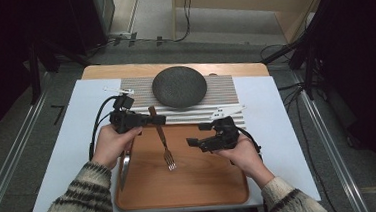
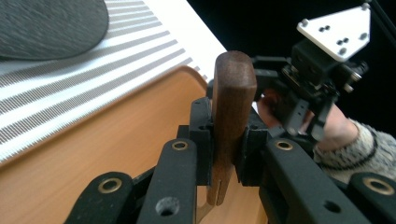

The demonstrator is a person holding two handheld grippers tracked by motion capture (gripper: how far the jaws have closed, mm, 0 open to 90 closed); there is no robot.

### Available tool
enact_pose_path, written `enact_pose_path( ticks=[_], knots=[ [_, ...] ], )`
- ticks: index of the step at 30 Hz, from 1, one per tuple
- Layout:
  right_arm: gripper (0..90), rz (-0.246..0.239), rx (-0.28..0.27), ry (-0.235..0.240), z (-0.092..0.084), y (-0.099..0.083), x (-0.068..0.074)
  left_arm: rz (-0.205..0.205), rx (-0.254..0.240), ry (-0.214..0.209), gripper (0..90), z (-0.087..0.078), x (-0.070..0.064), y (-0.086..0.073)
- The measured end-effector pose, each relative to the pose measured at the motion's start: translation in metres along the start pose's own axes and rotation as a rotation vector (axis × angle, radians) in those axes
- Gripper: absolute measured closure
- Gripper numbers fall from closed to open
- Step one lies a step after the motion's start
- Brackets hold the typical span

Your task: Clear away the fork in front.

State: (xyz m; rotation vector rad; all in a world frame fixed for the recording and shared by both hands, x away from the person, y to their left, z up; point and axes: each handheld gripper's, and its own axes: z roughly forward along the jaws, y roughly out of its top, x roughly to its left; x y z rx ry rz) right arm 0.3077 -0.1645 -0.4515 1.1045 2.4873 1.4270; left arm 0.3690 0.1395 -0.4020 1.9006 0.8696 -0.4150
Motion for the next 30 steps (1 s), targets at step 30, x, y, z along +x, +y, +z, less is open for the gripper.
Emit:
enact_pose_path(
  ticks=[30],
  knots=[
    [21.2,-0.003,0.059,-0.041,-0.028,-0.031,-0.005,0.011,0.073,-0.013,79.8,-0.016,-0.005,-0.035]
  ],
)
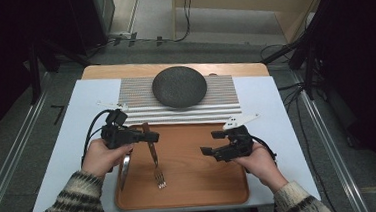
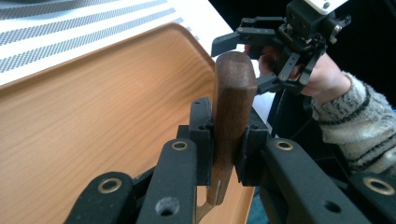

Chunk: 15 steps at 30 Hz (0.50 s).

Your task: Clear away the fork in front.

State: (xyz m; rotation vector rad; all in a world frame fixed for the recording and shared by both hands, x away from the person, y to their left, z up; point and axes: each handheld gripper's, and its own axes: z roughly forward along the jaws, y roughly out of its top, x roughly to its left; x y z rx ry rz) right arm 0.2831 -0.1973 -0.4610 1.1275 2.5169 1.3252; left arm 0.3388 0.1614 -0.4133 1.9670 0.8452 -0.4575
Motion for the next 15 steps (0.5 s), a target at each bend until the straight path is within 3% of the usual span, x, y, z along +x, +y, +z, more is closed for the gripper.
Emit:
enact_pose_path(
  ticks=[4,10,15],
  knots=[
    [21.2,0.01,0.009,-0.009,-0.007,-0.009,-0.001,0.0,0.013,0.0,79.7,-0.001,0.002,-0.005],
    [21.2,0.033,0.015,-0.018,-0.015,-0.021,-0.006,-0.025,-0.007,-0.01,79.8,-0.001,0.009,-0.007],
    [21.2,0.034,0.038,-0.031,-0.018,-0.029,-0.007,0.011,-0.021,0.046,78.3,0.002,0.006,-0.007]
  ],
)
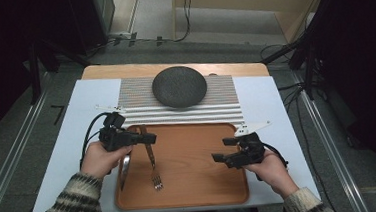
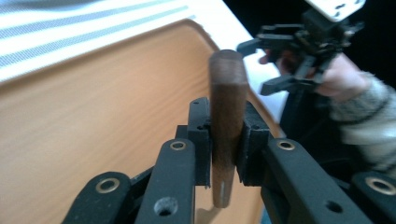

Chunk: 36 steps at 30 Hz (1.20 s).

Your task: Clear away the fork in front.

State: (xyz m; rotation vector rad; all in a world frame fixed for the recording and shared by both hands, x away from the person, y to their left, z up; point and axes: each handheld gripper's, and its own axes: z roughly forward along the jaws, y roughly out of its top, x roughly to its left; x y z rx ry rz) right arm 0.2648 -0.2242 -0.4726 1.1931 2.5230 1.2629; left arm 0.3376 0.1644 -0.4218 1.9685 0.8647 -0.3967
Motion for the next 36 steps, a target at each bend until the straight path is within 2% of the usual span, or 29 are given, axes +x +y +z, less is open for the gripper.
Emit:
enact_pose_path(
  ticks=[3,7,10,12,15,24,30,36],
  knots=[
    [21.2,0.005,-0.011,-0.019,-0.003,-0.002,0.0,0.012,-0.008,0.02,77.7,0.003,-0.001,0.0],
    [21.3,0.029,-0.03,-0.038,-0.01,-0.006,-0.002,-0.007,-0.025,0.04,76.6,0.004,0.006,-0.002],
    [21.3,0.034,-0.03,-0.047,-0.013,-0.009,-0.003,-0.011,-0.031,0.062,74.7,0.005,0.012,-0.003],
    [21.3,0.039,-0.024,-0.049,-0.014,-0.012,-0.004,-0.022,-0.038,0.06,74.7,0.007,0.015,-0.003],
    [21.3,0.044,-0.014,-0.051,-0.015,-0.015,-0.004,-0.018,-0.042,0.068,74.1,0.009,0.017,-0.003],
    [21.3,0.06,-0.015,-0.063,-0.022,-0.025,-0.007,-0.031,-0.039,0.094,72.1,0.019,0.029,-0.002],
    [21.6,0.065,-0.029,-0.062,-0.019,-0.027,-0.009,-0.036,-0.035,0.113,70.5,0.028,0.036,-0.001],
    [21.7,0.073,-0.029,-0.072,-0.02,-0.03,-0.011,-0.043,-0.025,0.146,68.3,0.035,0.045,-0.001]
  ],
)
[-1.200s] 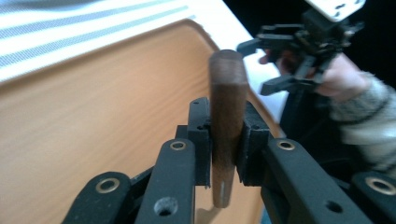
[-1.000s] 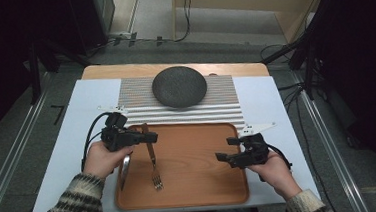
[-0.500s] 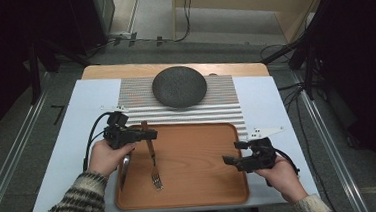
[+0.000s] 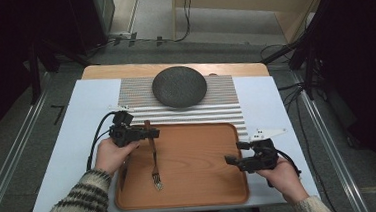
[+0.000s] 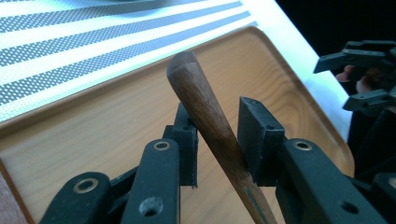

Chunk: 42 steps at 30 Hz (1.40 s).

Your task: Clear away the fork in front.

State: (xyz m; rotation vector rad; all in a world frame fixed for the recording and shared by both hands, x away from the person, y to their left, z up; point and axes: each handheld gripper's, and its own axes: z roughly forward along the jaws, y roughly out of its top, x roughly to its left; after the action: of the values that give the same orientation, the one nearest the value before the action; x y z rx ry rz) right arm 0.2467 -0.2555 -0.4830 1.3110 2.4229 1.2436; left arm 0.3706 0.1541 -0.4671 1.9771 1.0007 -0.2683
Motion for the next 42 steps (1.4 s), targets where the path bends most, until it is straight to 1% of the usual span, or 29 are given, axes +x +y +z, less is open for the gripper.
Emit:
enact_pose_path(
  ticks=[2,4,5,9,13,17,22,26,29,33,34,36,37,39,42],
  knots=[
    [21.6,0.002,0.004,0.0,0.0,-0.001,-0.001,-0.017,0.01,0.002,67.9,0.004,0.003,0.0],
    [21.6,0.002,0.008,-0.003,0.0,-0.001,-0.001,-0.019,0.014,0.004,67.4,0.007,0.004,0.0],
    [21.6,0.004,0.009,-0.004,0.0,-0.001,-0.001,-0.012,0.019,0.014,67.0,0.009,0.005,0.0],
    [21.6,0.008,0.007,-0.006,0.0,-0.002,-0.002,-0.014,0.018,0.029,65.5,0.014,0.008,-0.001],
    [21.6,0.01,0.009,-0.008,0.0,-0.002,-0.002,0.006,0.032,0.055,63.0,0.018,0.008,-0.002],
    [21.6,0.01,0.011,-0.011,0.0,-0.002,-0.002,0.014,0.045,0.084,59.8,0.023,0.008,-0.004],
    [21.7,0.015,0.012,-0.015,0.0,-0.001,-0.004,0.023,0.065,0.114,58.1,0.027,0.01,-0.006],
    [21.6,0.015,0.008,-0.014,-0.001,-0.001,-0.004,0.039,0.083,0.145,54.5,0.031,0.01,-0.007],
    [21.7,0.014,0.009,-0.011,-0.001,-0.002,-0.005,0.053,0.079,0.155,51.8,0.032,0.009,-0.007],
    [21.6,0.015,0.007,-0.01,-0.002,-0.002,-0.005,0.094,0.06,0.173,41.2,0.033,0.008,-0.008],
    [21.6,0.018,0.006,-0.008,-0.002,-0.002,-0.005,0.104,0.057,0.183,38.3,0.033,0.008,-0.008],
    [21.6,0.015,0.006,-0.009,-0.002,-0.002,-0.005,0.117,0.054,0.19,35.5,0.033,0.008,-0.008],
    [21.6,0.014,0.007,-0.01,-0.002,-0.002,-0.005,0.112,0.05,0.183,34.4,0.032,0.009,-0.008],
    [21.6,0.015,0.005,-0.011,-0.001,-0.001,-0.006,0.089,0.051,0.173,34.4,0.031,0.011,-0.008],
    [21.6,0.018,0.008,-0.009,-0.001,-0.001,-0.006,0.073,0.059,0.181,34.5,0.029,0.011,-0.007]
  ],
)
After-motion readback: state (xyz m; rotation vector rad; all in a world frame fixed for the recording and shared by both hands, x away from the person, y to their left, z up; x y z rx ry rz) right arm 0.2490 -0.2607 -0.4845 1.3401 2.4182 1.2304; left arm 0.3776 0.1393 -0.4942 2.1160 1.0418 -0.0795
